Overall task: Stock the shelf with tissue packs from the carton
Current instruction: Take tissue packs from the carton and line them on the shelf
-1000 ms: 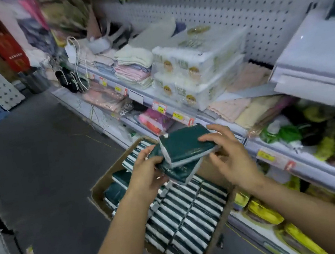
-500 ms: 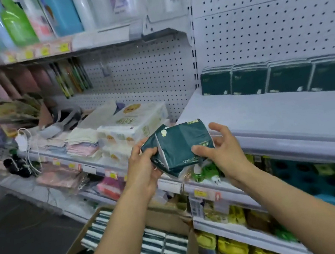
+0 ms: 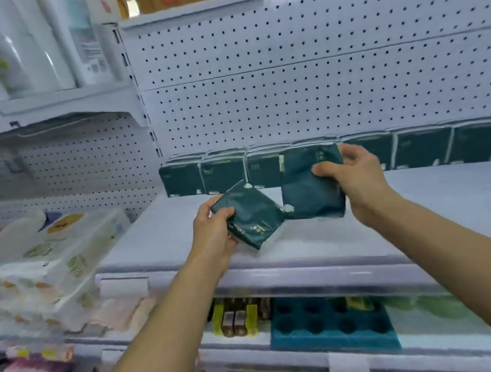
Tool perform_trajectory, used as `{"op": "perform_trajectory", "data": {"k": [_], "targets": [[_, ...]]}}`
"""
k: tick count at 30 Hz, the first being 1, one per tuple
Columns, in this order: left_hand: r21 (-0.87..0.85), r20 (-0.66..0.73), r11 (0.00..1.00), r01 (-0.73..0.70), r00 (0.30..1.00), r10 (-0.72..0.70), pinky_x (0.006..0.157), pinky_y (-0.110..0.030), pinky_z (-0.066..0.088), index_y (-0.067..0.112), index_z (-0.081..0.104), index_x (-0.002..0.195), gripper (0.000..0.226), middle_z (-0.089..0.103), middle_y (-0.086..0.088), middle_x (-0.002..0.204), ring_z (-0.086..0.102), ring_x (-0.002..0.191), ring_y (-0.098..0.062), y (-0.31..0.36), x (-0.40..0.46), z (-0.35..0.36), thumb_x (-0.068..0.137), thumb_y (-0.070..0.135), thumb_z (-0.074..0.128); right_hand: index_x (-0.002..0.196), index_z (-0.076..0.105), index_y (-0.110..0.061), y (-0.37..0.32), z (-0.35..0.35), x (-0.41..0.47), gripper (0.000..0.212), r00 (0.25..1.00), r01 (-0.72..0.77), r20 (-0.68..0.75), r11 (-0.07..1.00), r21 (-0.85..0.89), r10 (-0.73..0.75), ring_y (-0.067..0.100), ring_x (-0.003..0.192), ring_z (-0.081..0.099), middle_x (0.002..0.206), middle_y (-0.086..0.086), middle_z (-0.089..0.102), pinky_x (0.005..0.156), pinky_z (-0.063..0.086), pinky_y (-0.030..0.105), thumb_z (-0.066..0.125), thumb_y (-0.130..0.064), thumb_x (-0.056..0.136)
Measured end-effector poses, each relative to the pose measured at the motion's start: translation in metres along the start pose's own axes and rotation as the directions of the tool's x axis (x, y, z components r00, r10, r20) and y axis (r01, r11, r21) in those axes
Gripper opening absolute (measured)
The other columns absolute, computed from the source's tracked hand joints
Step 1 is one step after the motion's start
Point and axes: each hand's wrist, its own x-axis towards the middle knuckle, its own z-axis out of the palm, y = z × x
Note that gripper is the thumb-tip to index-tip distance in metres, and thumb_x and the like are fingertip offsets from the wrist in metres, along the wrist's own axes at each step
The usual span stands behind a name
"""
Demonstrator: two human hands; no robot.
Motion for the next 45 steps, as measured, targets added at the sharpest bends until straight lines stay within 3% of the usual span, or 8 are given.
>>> {"op": "perform_trajectory", "data": {"k": [3, 6, 11, 14, 22, 32, 39, 45], "targets": [[0.055, 0.031, 0.998, 0.007, 0.999, -0.009, 0.095, -0.051, 0.053, 0.017, 0.056, 0.125, 0.031, 0.067, -0.01, 0.106, 0.064, 0.093, -0.026, -0.011, 0.011, 0.04, 0.098, 0.001, 0.05, 0.107, 0.06, -0.015, -0.025, -0.056, 0.031, 0.033, 0.988, 0.153, 0.044, 0.909, -0.388, -0.148, 0.018, 0.084, 0.067, 0.099, 0.001, 0.068, 0.07, 0.057, 0.033, 0.075, -0.005, 0.08], [0.051, 0.033, 0.999, 0.016, 0.999, -0.018, 0.099, -0.054, 0.051, 0.019, 0.056, 0.126, 0.032, 0.067, -0.009, 0.108, 0.064, 0.096, -0.027, -0.02, 0.018, 0.072, 0.099, 0.002, 0.049, 0.106, 0.061, -0.014, -0.041, -0.094, 0.068, 0.03, 0.956, 0.292, 0.245, 0.594, -0.75, -0.161, 0.023, 0.087, 0.062, 0.103, 0.006, 0.064, 0.074, 0.052, 0.033, 0.073, -0.006, 0.08], [0.045, 0.063, 0.999, 0.028, 0.998, -0.031, 0.096, -0.049, 0.051, 0.018, 0.057, 0.124, 0.031, 0.066, -0.006, 0.101, 0.062, 0.088, -0.023, -0.028, 0.021, 0.115, 0.098, 0.003, 0.05, 0.13, 0.052, -0.022, -0.031, -0.12, 0.095, 0.054, 0.914, 0.389, 0.404, 0.207, -0.897, 0.034, 0.023, 0.111, 0.058, 0.128, 0.001, 0.06, 0.098, 0.046, 0.043, 0.073, -0.02, 0.08], [0.064, 0.081, 0.997, 0.034, 0.996, -0.039, 0.089, -0.044, 0.054, 0.017, 0.057, 0.124, 0.03, 0.066, -0.006, 0.102, 0.062, 0.089, -0.022, -0.033, 0.029, 0.131, 0.098, 0.003, 0.05, 0.132, 0.049, -0.027, -0.016, -0.133, 0.095, 0.051, 0.919, 0.393, 0.394, 0.073, -0.917, 0.004, 0.022, 0.106, 0.059, 0.12, -0.003, 0.064, 0.103, 0.041, 0.041, 0.069, -0.027, 0.086], [0.117, 0.132, 0.991, 0.064, 0.988, -0.08, 0.093, -0.051, 0.054, 0.017, 0.054, 0.128, 0.032, 0.064, -0.008, 0.112, 0.063, 0.096, -0.024, -0.044, 0.048, 0.156, 0.1, 0.003, 0.048, 0.136, 0.049, -0.033, 0.005, -0.156, 0.12, 0.046, 0.907, 0.369, 0.37, -0.043, -0.928, -0.2, 0.021, 0.12, 0.046, 0.131, -0.006, 0.055, 0.095, 0.036, 0.043, 0.062, -0.027, 0.092], [0.084, 0.179, 0.992, 0.097, 0.978, -0.11, 0.088, -0.048, 0.057, 0.017, 0.055, 0.124, 0.029, 0.064, -0.01, 0.112, 0.064, 0.096, -0.025, -0.045, 0.061, 0.161, 0.1, 0.002, 0.048, 0.146, 0.041, -0.019, 0.038, -0.146, 0.163, 0.054, 0.88, 0.377, 0.352, 0.019, -0.926, -0.319, 0.024, 0.141, 0.031, 0.153, 0.004, 0.036, 0.105, 0.04, 0.044, 0.059, -0.026, 0.095], [0.071, 0.198, 0.991, 0.111, 0.972, -0.123, 0.081, -0.044, 0.058, 0.019, 0.056, 0.124, 0.03, 0.065, -0.01, 0.116, 0.065, 0.097, -0.025, -0.042, 0.07, 0.158, 0.1, 0.002, 0.049, 0.14, 0.043, -0.014, 0.046, -0.14, 0.177, 0.055, 0.835, 0.412, 0.38, -0.005, -0.911, -0.398, 0.025, 0.129, 0.041, 0.143, 0.005, 0.041, 0.084, 0.052, 0.04, 0.066, -0.023, 0.091], [0.054, 0.215, 0.99, 0.127, 0.967, -0.135, 0.071, -0.038, 0.058, 0.017, 0.056, 0.126, 0.031, 0.065, -0.009, 0.114, 0.065, 0.095, -0.024, -0.041, 0.076, 0.154, 0.099, 0.002, 0.05, 0.14, 0.045, -0.014, 0.056, -0.145, 0.173, 0.07, 0.801, 0.442, 0.424, -0.061, -0.895, -0.421, 0.03, 0.132, 0.041, 0.144, 0.005, 0.043, 0.102, 0.042, 0.044, 0.075, -0.037, 0.081]]}}
